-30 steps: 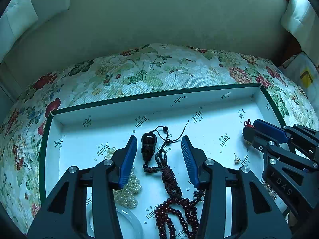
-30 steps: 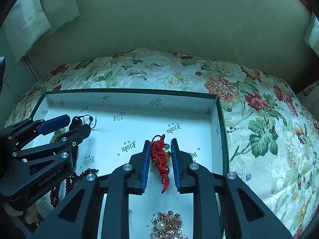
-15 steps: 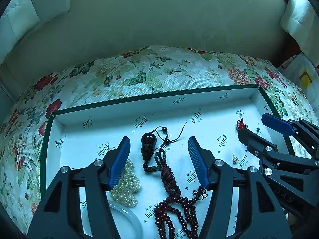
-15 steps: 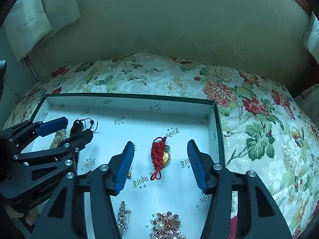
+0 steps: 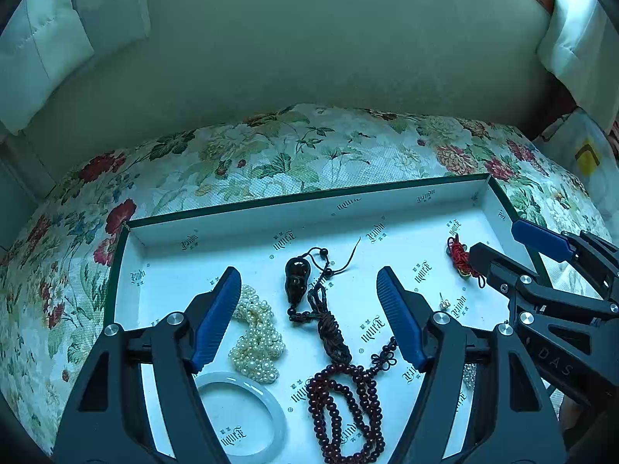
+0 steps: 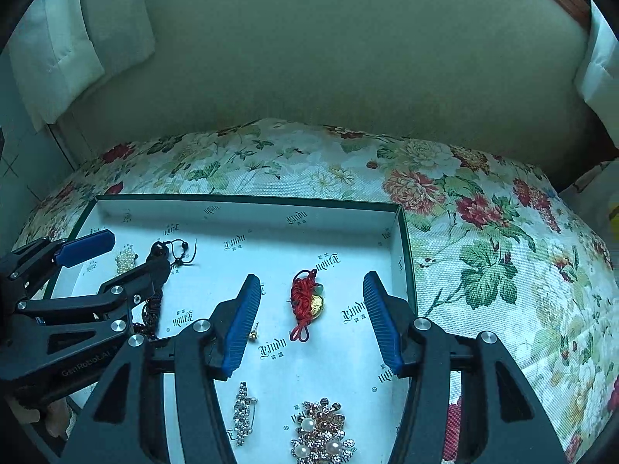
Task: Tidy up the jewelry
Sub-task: 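Withdraw both tools from the box toward the remaining jewelry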
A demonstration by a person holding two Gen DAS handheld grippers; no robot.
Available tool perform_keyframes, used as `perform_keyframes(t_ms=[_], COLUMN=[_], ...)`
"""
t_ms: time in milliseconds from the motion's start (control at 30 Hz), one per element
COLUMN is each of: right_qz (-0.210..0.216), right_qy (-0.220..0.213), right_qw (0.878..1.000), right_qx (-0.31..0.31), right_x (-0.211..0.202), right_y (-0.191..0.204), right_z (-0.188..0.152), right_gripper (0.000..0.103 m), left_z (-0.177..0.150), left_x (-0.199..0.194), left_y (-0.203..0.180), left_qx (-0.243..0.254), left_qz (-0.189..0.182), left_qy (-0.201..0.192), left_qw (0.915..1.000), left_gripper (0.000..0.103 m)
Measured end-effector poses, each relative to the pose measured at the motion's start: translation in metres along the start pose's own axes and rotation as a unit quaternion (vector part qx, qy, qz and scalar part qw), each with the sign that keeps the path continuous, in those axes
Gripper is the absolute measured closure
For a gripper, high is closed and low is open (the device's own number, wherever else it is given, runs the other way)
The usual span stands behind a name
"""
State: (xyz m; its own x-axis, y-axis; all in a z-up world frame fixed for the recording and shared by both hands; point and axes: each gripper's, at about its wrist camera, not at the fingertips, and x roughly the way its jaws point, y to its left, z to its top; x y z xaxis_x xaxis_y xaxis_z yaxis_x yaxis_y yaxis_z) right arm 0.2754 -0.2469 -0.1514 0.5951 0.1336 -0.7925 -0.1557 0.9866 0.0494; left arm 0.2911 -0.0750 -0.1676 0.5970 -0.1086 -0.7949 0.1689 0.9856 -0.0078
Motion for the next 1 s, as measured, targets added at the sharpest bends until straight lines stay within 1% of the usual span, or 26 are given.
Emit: perform_keyframes(t_ms=[67,300,600,800,1000], right_qz=[0.0,0.003,0.012,0.015,0.017], right_qy=[-0.005,-0.021,-0.028,-0.024,-0.011], right_qw=[1.0,1.0,0.999,1.0,1.0], right_qx=[0.001,0.007,0.008,0.004,0.008], right_x=[-0.007,-0.038,-0.076,-0.096,-0.107], right_y=[0.0,0.003,0.013,0.02,0.022], right_z=[-0.001,-0.008,-0.036,-0.064,-0.094], right_gripper=[0.048,0.048,0.048,0.048,0.048], left_z=[-0.003,-0.018,-0.048,-0.079,-0.107], left_x=[-0.007,-0.038,-0.079,-0.093,-0.097], left_y=[0.0,-0.002,-0.005,-0.003,0.002], left_qx=[-0.001,0.005,0.011,0.009,0.002], left_qz=[0.0,-0.003,-0.012,-0.014,-0.013], left_qy=[-0.004,-0.014,-0.023,-0.009,0.009], left_qw=[1.0,0.9999,0.9996,0.9998,0.9999], left_gripper=[0.025,0.025,0.025,0.025,0.025])
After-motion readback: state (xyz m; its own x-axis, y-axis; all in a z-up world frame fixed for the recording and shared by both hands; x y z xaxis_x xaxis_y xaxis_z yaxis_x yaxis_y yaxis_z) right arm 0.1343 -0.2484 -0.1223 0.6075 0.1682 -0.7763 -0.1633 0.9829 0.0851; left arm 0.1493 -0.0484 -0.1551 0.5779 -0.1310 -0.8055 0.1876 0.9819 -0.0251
